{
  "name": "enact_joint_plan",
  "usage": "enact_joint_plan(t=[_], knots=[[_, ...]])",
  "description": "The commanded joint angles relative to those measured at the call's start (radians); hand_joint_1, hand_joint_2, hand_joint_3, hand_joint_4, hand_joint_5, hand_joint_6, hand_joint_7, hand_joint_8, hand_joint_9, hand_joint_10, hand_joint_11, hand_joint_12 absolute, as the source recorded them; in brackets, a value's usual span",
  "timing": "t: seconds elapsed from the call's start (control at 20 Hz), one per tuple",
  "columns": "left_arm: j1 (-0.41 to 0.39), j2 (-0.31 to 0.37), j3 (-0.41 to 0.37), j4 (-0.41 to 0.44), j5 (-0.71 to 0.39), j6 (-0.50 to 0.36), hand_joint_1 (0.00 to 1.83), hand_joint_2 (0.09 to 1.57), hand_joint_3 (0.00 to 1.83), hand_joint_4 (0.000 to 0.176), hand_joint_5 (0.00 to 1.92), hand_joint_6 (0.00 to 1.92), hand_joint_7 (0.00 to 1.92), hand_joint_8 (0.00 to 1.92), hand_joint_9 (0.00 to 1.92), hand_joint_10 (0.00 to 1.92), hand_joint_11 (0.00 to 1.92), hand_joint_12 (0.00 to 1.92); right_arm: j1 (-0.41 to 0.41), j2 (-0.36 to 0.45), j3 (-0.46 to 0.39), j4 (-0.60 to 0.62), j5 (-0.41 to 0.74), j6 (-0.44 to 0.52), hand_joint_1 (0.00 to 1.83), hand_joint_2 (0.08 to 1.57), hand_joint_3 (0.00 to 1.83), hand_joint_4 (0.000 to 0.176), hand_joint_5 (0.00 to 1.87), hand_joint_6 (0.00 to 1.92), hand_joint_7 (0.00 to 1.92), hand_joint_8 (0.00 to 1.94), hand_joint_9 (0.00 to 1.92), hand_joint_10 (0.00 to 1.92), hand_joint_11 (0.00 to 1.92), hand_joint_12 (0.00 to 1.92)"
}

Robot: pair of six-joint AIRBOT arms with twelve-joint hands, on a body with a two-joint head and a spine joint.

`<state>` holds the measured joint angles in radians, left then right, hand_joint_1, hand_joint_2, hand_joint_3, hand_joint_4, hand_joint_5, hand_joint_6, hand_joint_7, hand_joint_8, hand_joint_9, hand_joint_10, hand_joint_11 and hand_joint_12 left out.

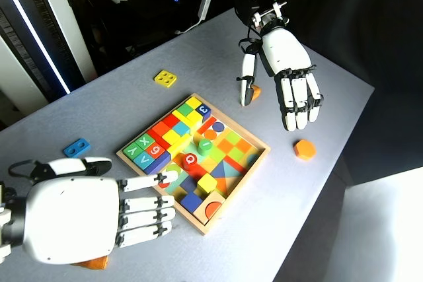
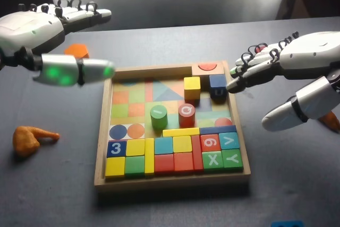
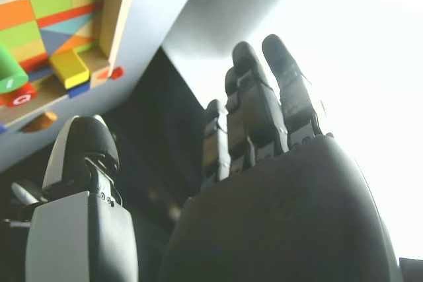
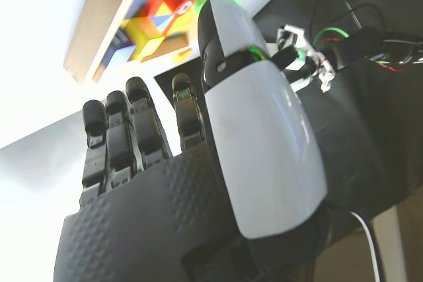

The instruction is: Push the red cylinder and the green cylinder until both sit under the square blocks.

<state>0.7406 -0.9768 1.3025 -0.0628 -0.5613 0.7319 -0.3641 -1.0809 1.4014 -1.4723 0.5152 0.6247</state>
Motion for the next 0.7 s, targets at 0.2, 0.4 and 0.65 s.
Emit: enact_joint_plan(t=[0.2,0.4,0.65], knots=[[-0.007,-0.004,0.006,-0.011,-0.114,-0.002,0.00,1.02,0.00,0.143,0.10,0.00,0.07,0.00,0.07,0.00,0.00,0.44,0.033,0.005,0.004,0.038,0.014,0.001,0.29,1.06,0.00,0.059,0.32,0.00,0.09,0.00,0.01,0.00,0.00,0.53],[-0.010,-0.015,0.017,-0.011,-0.108,-0.002,0.00,1.01,0.00,0.130,0.10,0.00,0.06,0.00,0.08,0.00,0.00,0.49,0.052,0.002,0.006,0.025,0.009,-0.005,0.28,1.06,0.00,0.069,0.33,0.00,0.08,0.00,0.02,0.01,0.00,0.52],[-0.022,-0.030,0.041,-0.012,-0.085,-0.002,0.00,1.04,0.00,0.139,0.09,0.00,0.05,0.00,0.07,0.01,0.00,0.50,0.102,-0.049,0.022,-0.033,0.014,-0.003,0.26,1.05,0.00,0.108,0.40,0.01,0.10,0.00,0.00,0.00,0.00,0.48]])
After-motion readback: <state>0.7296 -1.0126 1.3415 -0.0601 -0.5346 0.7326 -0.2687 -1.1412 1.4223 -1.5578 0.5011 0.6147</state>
